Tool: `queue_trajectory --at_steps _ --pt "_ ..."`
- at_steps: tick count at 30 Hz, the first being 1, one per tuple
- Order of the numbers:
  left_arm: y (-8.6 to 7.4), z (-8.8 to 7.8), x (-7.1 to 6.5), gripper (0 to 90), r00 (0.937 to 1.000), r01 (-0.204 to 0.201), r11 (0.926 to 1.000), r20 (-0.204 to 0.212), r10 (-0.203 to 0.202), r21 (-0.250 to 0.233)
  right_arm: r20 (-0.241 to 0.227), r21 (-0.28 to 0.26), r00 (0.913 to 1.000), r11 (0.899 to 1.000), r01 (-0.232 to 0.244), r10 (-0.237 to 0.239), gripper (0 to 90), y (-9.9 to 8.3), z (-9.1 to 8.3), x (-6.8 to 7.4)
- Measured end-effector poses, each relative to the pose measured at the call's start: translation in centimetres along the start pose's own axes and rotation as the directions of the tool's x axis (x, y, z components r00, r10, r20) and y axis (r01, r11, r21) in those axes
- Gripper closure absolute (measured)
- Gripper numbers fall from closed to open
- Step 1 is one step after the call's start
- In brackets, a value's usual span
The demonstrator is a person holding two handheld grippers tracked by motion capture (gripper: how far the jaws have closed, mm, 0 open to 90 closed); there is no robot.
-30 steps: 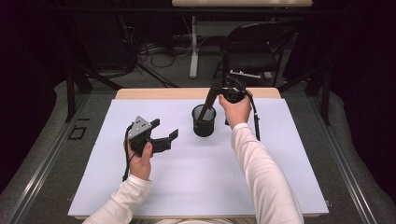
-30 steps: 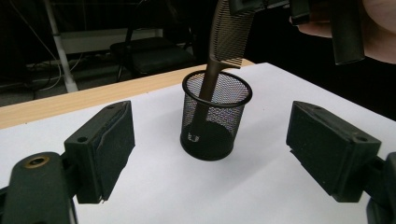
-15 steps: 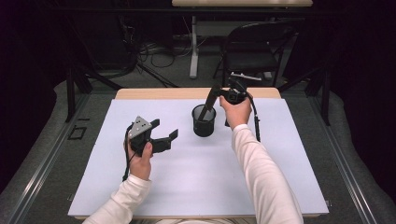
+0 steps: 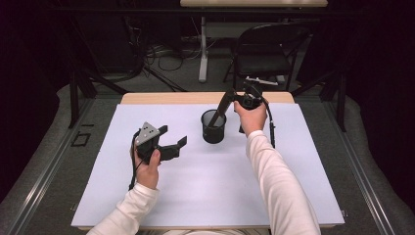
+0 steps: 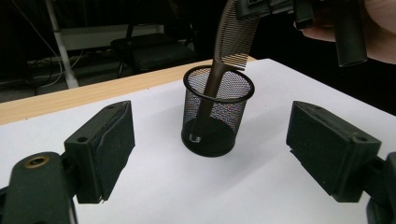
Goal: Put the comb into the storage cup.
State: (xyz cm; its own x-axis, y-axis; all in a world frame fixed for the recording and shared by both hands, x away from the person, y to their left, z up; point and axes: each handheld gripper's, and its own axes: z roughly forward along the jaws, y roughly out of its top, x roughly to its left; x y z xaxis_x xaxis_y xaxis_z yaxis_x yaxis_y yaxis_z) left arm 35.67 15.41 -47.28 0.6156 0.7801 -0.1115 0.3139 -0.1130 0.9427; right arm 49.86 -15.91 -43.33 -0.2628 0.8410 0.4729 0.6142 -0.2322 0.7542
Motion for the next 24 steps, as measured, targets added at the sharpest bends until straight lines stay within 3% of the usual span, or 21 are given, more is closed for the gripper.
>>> queue_trajectory --at_steps 24 --pt "-0.1 0.0 0.1 15.9 1.0 0.003 1.0 -0.001 -0.003 -0.001 0.024 0.012 0.9997 1.0 0.006 -0.007 84.7 -0.1 -0.3 -1.3"
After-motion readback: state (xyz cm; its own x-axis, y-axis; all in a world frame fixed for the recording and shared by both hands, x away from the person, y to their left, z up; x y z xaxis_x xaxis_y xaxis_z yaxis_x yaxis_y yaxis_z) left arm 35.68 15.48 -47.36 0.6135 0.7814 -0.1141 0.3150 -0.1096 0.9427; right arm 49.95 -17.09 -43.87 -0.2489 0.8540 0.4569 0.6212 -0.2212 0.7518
